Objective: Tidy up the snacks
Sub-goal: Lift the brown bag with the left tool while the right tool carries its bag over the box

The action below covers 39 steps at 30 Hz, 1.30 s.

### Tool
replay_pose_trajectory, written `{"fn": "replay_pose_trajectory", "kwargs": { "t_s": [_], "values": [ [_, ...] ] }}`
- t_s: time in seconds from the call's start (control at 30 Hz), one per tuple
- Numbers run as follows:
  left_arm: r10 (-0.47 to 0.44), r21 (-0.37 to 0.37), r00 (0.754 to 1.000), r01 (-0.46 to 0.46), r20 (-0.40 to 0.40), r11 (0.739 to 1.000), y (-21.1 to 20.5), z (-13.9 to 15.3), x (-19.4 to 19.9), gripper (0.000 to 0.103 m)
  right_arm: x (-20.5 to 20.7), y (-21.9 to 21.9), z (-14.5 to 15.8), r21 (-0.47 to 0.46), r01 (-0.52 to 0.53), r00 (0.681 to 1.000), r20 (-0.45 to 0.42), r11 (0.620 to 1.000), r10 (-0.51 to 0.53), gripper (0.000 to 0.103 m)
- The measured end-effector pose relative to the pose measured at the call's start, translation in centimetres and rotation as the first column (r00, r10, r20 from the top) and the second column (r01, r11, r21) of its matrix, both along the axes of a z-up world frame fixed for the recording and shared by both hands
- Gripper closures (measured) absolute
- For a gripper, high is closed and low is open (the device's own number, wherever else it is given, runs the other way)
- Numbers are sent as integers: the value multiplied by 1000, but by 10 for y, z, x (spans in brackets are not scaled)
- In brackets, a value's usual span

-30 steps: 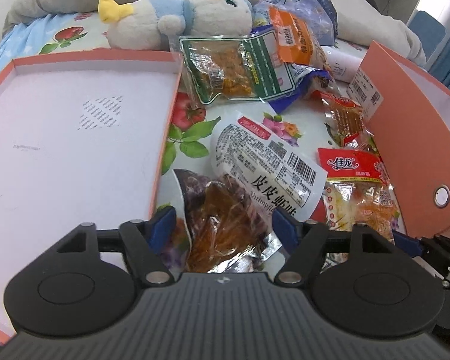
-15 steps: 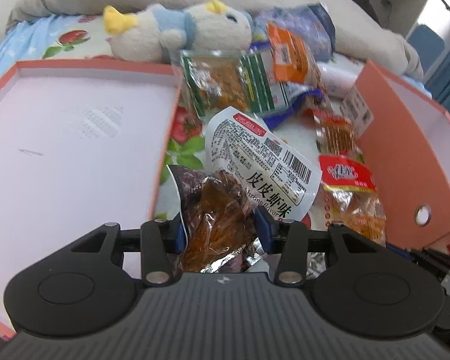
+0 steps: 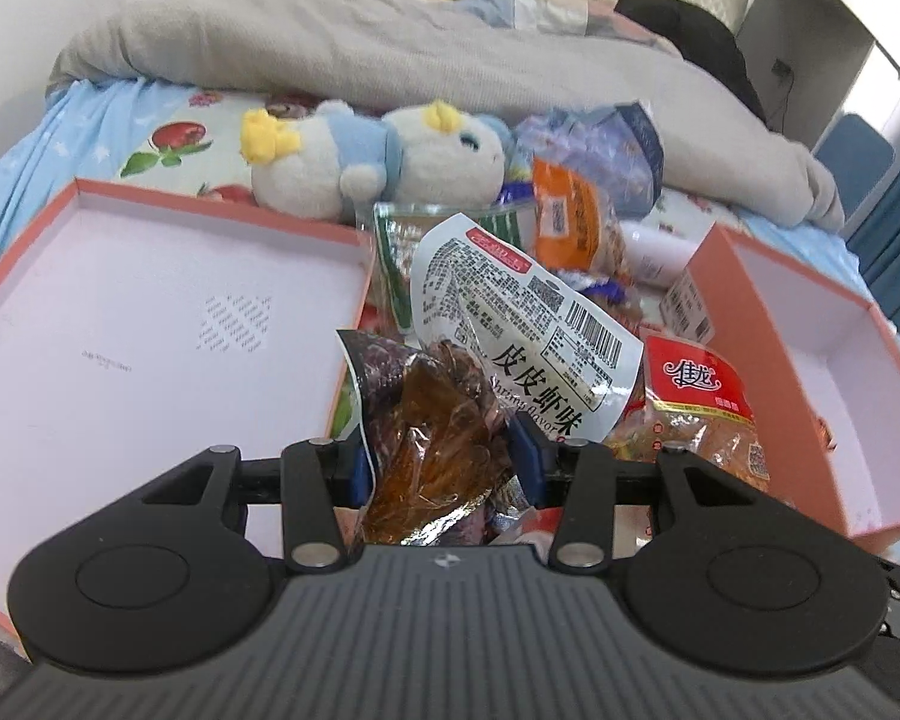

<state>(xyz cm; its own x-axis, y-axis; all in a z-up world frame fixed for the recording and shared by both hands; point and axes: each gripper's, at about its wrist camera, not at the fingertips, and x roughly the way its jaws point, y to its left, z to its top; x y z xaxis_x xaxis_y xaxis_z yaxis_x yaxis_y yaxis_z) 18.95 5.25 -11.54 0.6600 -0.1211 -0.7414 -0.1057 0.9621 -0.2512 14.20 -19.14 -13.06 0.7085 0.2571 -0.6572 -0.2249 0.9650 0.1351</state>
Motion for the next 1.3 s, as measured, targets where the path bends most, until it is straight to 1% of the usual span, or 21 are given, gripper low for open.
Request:
{"fn": "replay_pose_trajectory", "kwargs": {
  "t_s": [0.1,0.2,0.37,0.67,1.0,1.3],
  "values": [
    [-2,-11,1000,2,14,1000,-2,12,3,52,0,-3,16,3,-3,999,37,1000,3,72],
    [-17,-3,999,17,45,1000,-8,27,3,52,2,-7,32,2,-6,997,72,1000,6,72],
    [-37,-8,995,37,91,999,-18,49,5,52,11,-21,58,7,21,990,136,1000,-21,72],
    [-58,-34,987,64,153,997,-33,82,10,52,19,-38,95,5,29,975,219,1000,-29,72],
    [-92,-49,975,104,203,993,-57,107,18,52,25,-53,118,-8,43,958,282,999,-39,72],
    [-138,-46,963,152,234,987,-83,123,29,52,29,-81,131,-18,94,946,314,995,-84,72]
  ]
}}
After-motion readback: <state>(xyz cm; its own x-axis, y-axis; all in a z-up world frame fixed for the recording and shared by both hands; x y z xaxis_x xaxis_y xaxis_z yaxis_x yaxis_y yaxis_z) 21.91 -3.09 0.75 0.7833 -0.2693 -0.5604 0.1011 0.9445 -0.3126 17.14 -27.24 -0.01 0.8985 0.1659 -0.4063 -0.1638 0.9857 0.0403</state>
